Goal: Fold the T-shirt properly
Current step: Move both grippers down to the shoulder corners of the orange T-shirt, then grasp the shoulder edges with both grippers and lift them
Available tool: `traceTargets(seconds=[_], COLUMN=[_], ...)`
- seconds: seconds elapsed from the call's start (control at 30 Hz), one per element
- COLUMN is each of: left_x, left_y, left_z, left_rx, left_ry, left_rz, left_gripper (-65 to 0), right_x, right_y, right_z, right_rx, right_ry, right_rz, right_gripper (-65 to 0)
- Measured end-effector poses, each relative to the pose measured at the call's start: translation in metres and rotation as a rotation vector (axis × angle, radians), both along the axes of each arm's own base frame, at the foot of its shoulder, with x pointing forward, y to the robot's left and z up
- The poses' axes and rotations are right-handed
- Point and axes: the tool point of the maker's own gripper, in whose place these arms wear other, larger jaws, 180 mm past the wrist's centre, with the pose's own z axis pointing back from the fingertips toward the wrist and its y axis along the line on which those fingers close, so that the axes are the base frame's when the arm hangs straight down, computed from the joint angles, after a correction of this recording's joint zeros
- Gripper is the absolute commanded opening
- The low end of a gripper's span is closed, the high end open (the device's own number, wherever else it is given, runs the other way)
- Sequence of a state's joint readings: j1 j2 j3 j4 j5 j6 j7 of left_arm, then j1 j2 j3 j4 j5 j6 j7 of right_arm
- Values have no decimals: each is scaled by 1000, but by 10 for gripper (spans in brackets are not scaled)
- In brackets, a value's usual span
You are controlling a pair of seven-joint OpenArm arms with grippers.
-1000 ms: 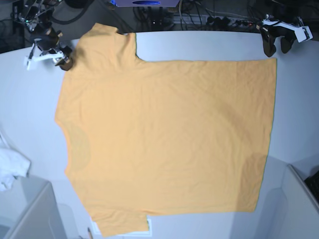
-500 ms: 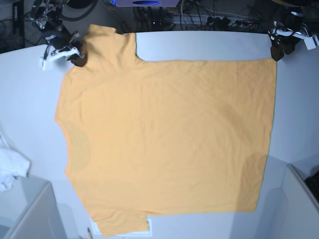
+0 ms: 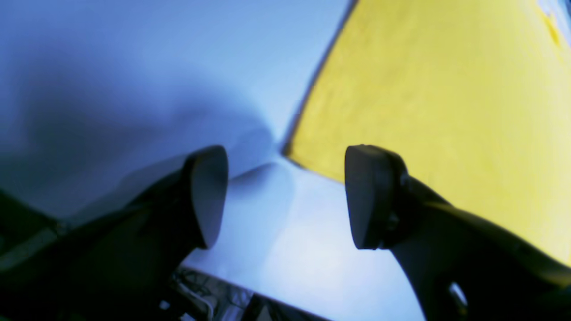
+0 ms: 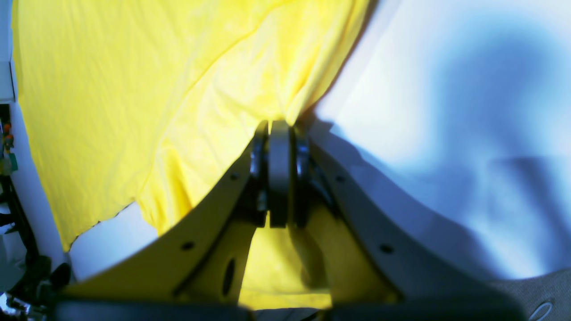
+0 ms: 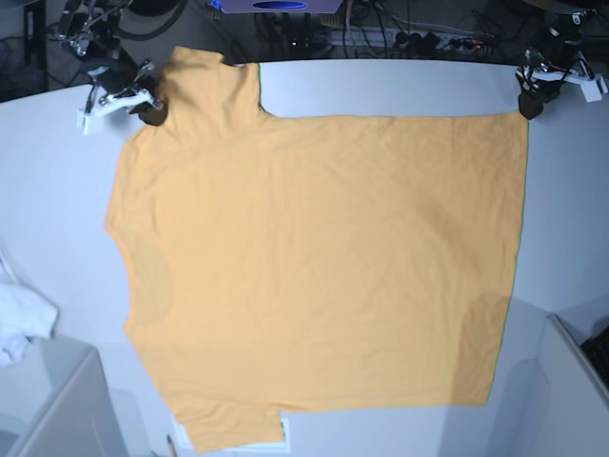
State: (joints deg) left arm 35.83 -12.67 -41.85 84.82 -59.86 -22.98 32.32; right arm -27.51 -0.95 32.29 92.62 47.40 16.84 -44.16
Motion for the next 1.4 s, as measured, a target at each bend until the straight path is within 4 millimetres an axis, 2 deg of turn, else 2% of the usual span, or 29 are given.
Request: traceTargets(seconds=[0.13,0.4,0.47,0.63,0.67,0.8,1.03,1.13,1.23,1.4], left_x=[19,24,24,26,28,31,27,20,16,11], left_y=[-18,-15,-14,-16,-21,-40,-35,-32,-35,-37], left_z=[-7,-11,-11,-18,-19,-23,-19,-14,-11,-2], left_rx=[-59,-78,-75,-82,-87,-128,-97,-62,-52,-29], left_ry=[-51,-76,-72,-42,-42,-16,16,38,49,54], left_rz=[-27,2,5,3,-10,-73,-113,-138,-156,-189], left_gripper=[-262,-268,-341,-640,-650,-650,-650,-650,-650,-650], right_x=[0,0,-1,0,0,0,-2,-10,-20,-21], right_y=[0,0,0,0,0,0,-1,-1,-2,-3], right_z=[0,0,0,0,0,0,1,6,9,13], right_rx=[0,0,1,-1,0,0,-4,-36,-64,-87], right_ry=[0,0,2,0,1,0,-3,16,47,59], right_rz=[1,1,2,1,1,0,-2,18,39,54], right_gripper=[-650,-650,-650,-650,-650,-650,-650,-650,-650,-650])
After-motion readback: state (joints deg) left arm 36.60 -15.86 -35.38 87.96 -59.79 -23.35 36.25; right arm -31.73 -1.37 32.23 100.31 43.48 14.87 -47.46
